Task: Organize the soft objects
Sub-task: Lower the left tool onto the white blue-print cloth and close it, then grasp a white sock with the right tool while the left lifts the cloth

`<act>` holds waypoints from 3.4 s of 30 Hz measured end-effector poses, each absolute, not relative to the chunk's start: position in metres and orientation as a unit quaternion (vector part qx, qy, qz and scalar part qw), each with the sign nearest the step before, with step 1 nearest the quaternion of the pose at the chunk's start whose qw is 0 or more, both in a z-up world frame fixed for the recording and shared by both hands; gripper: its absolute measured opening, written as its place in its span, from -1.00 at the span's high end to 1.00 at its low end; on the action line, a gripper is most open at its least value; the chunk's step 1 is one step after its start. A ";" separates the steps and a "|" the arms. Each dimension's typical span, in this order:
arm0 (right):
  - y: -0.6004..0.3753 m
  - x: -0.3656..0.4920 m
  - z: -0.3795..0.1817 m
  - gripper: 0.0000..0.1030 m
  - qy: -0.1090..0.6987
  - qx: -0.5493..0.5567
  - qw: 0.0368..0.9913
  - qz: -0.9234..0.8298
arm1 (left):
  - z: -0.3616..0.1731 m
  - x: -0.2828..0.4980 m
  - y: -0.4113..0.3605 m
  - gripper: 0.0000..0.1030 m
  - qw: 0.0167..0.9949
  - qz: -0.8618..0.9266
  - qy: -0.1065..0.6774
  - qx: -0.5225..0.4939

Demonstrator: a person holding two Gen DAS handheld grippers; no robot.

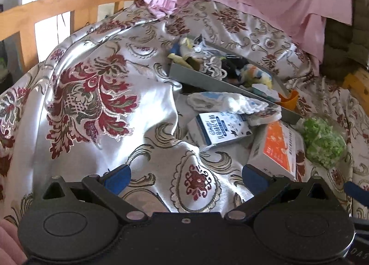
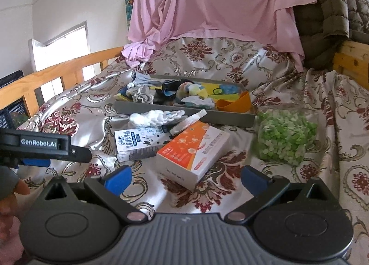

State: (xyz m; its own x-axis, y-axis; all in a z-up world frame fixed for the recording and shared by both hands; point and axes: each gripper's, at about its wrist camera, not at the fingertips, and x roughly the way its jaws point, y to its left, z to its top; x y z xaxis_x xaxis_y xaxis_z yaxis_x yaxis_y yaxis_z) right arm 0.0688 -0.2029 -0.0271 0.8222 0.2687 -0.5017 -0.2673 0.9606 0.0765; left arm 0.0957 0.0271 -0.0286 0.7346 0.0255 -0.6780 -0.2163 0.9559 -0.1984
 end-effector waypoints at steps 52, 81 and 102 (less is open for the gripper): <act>-0.173 0.272 -0.034 -0.99 0.351 -0.107 0.894 0.256 | -0.086 0.314 0.074 -0.88 0.821 -0.180 0.427 -0.334; -0.163 0.289 -0.034 -0.47 0.385 0.005 0.878 0.284 | -0.105 0.316 0.101 0.17 0.756 -0.178 0.435 -0.455; -0.176 0.267 -0.034 0.47 0.374 0.109 0.888 0.246 | -0.071 0.298 0.079 0.71 0.835 -0.134 0.409 -0.343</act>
State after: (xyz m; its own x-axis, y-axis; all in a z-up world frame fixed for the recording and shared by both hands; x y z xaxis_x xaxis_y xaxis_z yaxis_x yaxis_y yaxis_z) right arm 0.2673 -0.1763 -0.0342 0.6000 0.5176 -0.6100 -0.3545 0.8556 0.3773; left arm 0.2980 0.0793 -0.0715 0.6303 -0.5038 -0.5907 -0.0572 0.7287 -0.6825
